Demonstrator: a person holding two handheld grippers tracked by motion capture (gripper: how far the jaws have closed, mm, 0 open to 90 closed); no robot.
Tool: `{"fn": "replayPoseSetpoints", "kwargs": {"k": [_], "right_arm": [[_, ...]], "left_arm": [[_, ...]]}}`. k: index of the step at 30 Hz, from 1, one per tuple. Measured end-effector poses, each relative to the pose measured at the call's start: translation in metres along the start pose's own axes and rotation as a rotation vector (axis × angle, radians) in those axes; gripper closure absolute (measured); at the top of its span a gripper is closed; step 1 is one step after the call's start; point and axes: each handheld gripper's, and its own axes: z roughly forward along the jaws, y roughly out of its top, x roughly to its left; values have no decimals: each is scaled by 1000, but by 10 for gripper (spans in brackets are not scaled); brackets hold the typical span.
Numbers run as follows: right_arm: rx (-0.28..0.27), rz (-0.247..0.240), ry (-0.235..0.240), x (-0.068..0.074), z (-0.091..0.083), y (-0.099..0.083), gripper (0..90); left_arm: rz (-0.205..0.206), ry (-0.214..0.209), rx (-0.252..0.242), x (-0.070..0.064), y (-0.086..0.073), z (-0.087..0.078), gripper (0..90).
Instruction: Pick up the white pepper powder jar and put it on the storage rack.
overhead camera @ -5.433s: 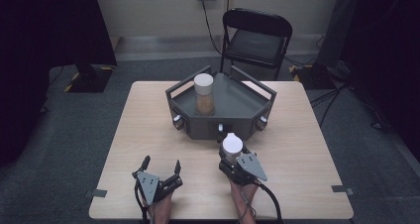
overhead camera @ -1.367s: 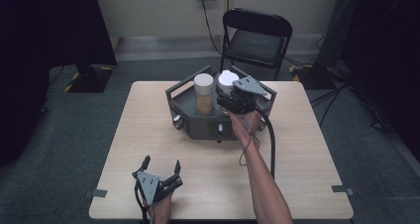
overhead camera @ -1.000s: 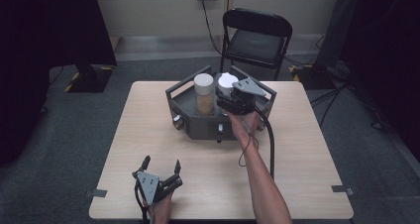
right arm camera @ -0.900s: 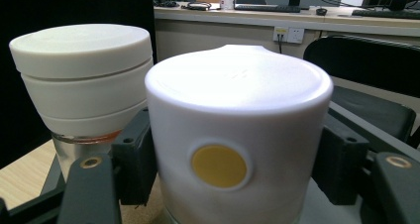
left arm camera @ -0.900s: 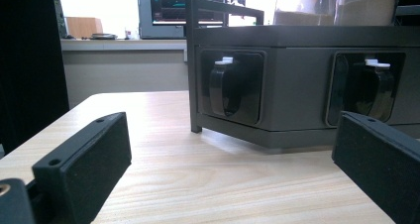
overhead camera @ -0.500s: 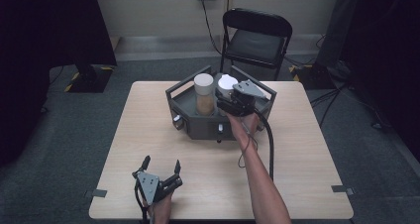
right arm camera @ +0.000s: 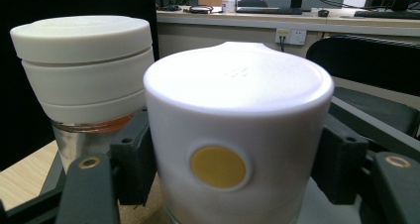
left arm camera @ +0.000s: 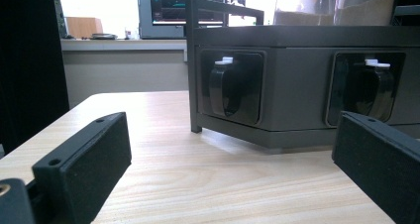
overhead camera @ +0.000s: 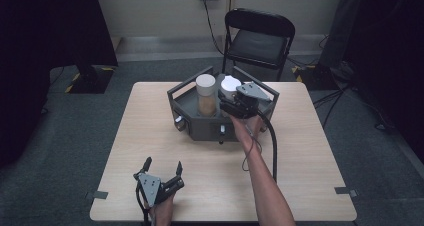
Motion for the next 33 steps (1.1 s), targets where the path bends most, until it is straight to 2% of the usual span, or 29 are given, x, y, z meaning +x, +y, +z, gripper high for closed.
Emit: {"fn": "replayPoseSetpoints", "kwargs": {"k": [7, 14, 16, 18, 21, 26, 33], "right_arm": [[-3, 1, 14, -3, 0, -1, 298], [-7, 2, 3, -1, 0, -2, 274], [-14, 11, 15, -3, 0, -2, 251], [-29, 4, 8, -2, -2, -4, 216], [-31, 4, -9, 0, -1, -3, 107], [-46, -1, -27, 3, -1, -6, 14], [-104, 20, -67, 10, -7, -12, 0]], "left_arm": [[1, 0, 0, 0, 0, 0, 11], [0, 0, 0, 0, 0, 0, 11], [0, 0, 0, 0, 0, 0, 11], [0, 0, 0, 0, 0, 0, 11], [0, 0, 0, 0, 0, 0, 11], [0, 0, 0, 0, 0, 0, 11], [0, 0, 0, 0, 0, 0, 11]]}}
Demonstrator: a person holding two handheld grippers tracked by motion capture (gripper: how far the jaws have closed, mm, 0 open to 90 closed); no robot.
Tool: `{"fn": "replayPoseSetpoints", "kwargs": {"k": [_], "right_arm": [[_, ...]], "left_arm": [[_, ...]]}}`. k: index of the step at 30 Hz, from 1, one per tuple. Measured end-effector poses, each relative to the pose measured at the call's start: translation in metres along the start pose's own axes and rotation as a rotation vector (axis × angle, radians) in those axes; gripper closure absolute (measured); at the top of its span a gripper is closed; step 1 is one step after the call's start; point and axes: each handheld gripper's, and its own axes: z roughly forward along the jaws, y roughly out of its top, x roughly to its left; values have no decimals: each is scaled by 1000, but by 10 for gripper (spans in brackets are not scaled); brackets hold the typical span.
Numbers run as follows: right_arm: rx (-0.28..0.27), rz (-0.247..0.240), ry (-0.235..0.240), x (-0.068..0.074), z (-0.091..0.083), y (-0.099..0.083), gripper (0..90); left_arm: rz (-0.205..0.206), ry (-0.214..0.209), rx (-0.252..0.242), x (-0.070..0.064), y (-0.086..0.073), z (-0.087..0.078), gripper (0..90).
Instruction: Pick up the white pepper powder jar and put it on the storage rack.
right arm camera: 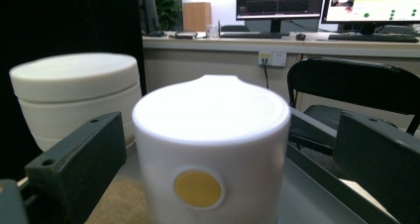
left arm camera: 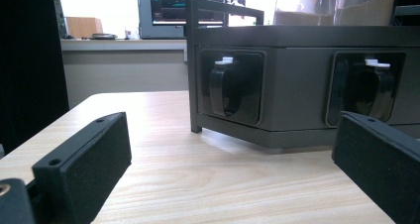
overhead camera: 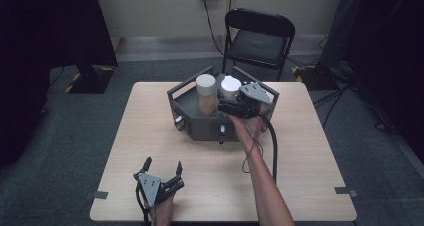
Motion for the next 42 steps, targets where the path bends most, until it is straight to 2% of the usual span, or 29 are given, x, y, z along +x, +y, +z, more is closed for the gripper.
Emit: {"fn": "replayPoseSetpoints", "kwargs": {"k": [6, 17, 26, 42], "right_arm": [[-7, 9, 5, -1, -4, -1, 0], [-28, 0, 7, 6, -14, -4, 0], [-39, 16, -13, 8, -27, -8, 0], [-74, 4, -18, 10, -53, -21, 0]], "left_arm": [[0, 0, 0, 0, 0, 0, 11], [0, 0, 0, 0, 0, 0, 9], [0, 0, 0, 0, 0, 0, 10], [1, 0, 1, 0, 0, 0, 10]]}}
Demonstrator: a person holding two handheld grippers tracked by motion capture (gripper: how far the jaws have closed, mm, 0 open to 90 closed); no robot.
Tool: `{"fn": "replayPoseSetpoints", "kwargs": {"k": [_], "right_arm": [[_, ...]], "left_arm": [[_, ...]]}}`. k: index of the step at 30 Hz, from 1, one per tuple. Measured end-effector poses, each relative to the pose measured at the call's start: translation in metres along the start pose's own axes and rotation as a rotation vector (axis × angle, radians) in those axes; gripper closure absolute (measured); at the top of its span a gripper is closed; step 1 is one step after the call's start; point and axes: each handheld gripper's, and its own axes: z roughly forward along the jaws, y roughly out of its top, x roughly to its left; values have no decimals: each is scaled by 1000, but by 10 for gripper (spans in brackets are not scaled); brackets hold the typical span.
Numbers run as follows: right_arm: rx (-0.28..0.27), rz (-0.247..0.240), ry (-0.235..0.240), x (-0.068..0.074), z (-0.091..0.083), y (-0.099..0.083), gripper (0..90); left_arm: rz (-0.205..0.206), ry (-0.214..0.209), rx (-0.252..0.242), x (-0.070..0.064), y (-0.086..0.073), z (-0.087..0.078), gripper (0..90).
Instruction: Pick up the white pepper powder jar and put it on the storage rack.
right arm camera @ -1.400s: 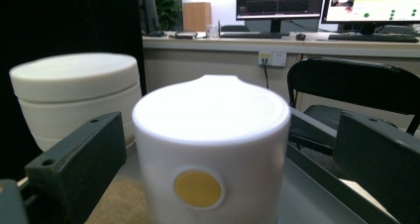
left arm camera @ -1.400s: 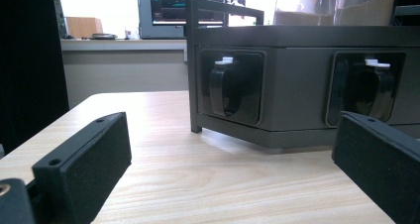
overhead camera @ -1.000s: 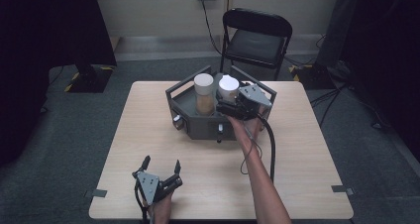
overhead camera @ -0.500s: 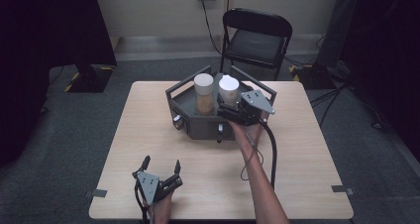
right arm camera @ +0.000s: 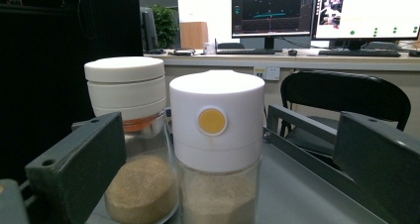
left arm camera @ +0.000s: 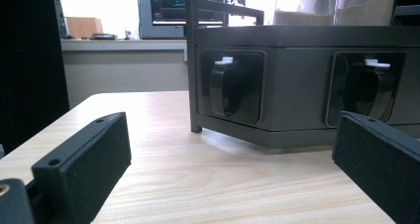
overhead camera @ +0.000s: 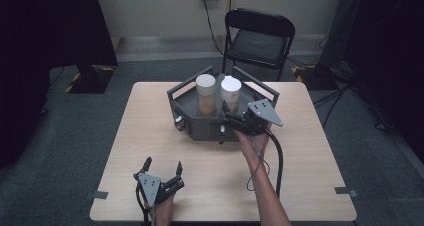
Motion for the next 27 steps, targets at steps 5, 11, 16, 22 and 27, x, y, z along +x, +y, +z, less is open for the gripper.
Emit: {"fn": "replayPoseSetpoints", "kwargs": {"k": [5, 11, 16, 22, 27], "right_arm": [[-12, -1, -6, 2, -6, -3, 0], [-19, -18, -15, 6, -14, -6, 0], [-12, -11, -2, 5, -22, -12, 0], [-18, -22, -12, 6, -33, -19, 0], [-10, -28, -33, 8, -42, -20, 0]], "left_arm": [[0, 0, 0, 0, 0, 0, 10], [1, 0, 1, 0, 0, 0, 10], [-1, 0, 0, 0, 0, 0, 10], [0, 0, 0, 0, 0, 0, 9], [0, 0, 0, 0, 0, 0, 9]]}}
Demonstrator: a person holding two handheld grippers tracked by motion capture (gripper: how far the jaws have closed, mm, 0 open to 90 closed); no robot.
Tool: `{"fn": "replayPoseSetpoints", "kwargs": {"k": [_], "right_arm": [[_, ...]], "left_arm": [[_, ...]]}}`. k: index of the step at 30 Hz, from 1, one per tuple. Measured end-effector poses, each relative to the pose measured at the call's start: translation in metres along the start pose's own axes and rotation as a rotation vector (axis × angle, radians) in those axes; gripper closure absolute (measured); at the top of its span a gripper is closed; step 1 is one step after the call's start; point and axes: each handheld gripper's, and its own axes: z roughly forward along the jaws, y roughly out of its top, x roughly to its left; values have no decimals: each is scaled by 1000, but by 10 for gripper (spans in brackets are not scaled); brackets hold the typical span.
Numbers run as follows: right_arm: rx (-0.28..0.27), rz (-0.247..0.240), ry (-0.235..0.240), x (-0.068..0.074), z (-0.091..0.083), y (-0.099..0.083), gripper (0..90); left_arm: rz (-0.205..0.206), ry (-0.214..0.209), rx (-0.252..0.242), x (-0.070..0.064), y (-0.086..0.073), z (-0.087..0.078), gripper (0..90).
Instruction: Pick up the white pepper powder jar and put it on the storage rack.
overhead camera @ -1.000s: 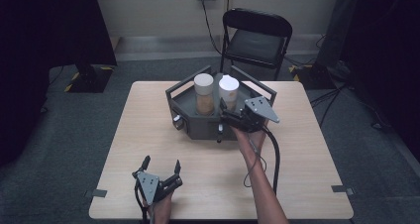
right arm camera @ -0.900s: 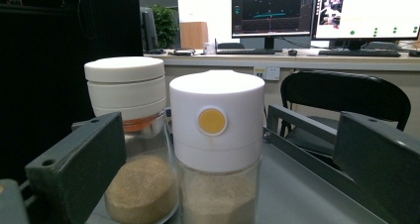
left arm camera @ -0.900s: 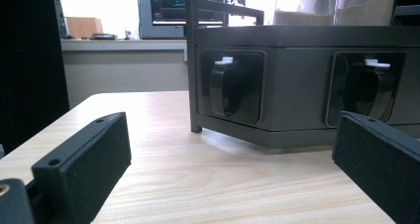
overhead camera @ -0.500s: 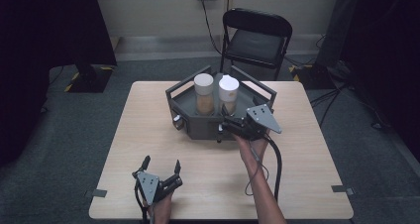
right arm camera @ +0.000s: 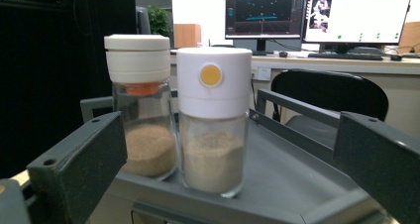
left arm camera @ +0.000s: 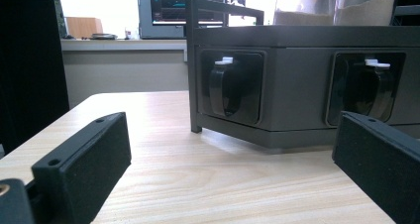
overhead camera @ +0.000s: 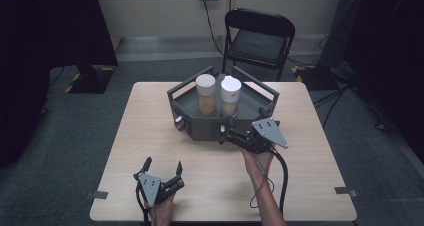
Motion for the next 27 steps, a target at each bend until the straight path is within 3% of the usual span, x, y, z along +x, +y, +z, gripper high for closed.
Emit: {"fn": "replayPoseSetpoints", "kwargs": {"k": [27], "right_arm": [[-16, -3, -86, 5, -51, -41, 0]], "left_arm": [[0, 0, -1, 0, 0, 0, 10]]}}
